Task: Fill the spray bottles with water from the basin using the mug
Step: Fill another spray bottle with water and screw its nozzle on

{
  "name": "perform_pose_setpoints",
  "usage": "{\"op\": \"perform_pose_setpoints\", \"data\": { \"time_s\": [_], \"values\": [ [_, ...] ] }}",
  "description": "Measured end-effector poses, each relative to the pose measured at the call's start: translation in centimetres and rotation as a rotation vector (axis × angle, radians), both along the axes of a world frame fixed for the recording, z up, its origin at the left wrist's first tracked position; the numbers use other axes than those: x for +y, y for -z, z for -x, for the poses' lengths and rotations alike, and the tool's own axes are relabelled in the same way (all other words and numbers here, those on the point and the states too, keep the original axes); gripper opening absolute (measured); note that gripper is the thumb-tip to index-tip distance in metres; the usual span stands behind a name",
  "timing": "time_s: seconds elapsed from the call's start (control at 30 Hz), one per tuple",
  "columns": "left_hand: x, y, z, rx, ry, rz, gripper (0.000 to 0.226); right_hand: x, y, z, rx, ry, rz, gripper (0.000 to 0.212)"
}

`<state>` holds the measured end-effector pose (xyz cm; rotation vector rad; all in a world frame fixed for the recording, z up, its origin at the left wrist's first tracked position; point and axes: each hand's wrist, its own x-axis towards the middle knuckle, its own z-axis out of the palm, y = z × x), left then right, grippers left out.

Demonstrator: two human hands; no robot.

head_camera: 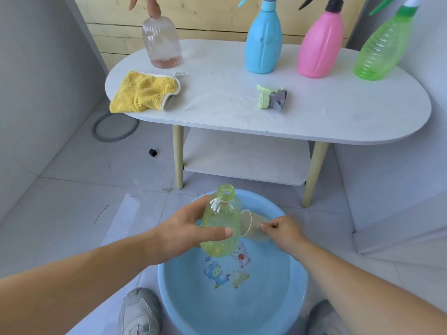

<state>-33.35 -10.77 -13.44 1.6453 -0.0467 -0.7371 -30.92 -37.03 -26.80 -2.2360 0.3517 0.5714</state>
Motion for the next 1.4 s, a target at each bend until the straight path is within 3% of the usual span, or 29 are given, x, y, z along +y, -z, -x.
{"op": "perform_pose_setpoints", "data": {
  "time_s": [0.27, 0.8, 1.1, 1.4],
  "values": [
    [0.2, 0.9, -0.1, -0.008, 0.002, -0.036, 0.054, 0.3, 0.3, 0.3, -0.004, -0.079, 0.124, 0.056],
    [0.4, 1.0, -0.2, 0.012, -0.021, -0.021, 0.054, 0.4, 1.0, 0.2, 0.008, -0.099, 0.140, 0.054],
    [0.8, 0.9, -0.3, -0.014, -0.029, -0.023, 0.057, -0.3, 0.2, -0.3, 0.034, 0.092, -0.129, 0.045],
    [1.2, -0.4, 0.2, -0.053, -0.054, -0.002, 0.061, 0.6, -7.3, -0.4, -0.014, 0.100, -0.329, 0.030]
  ]
}}
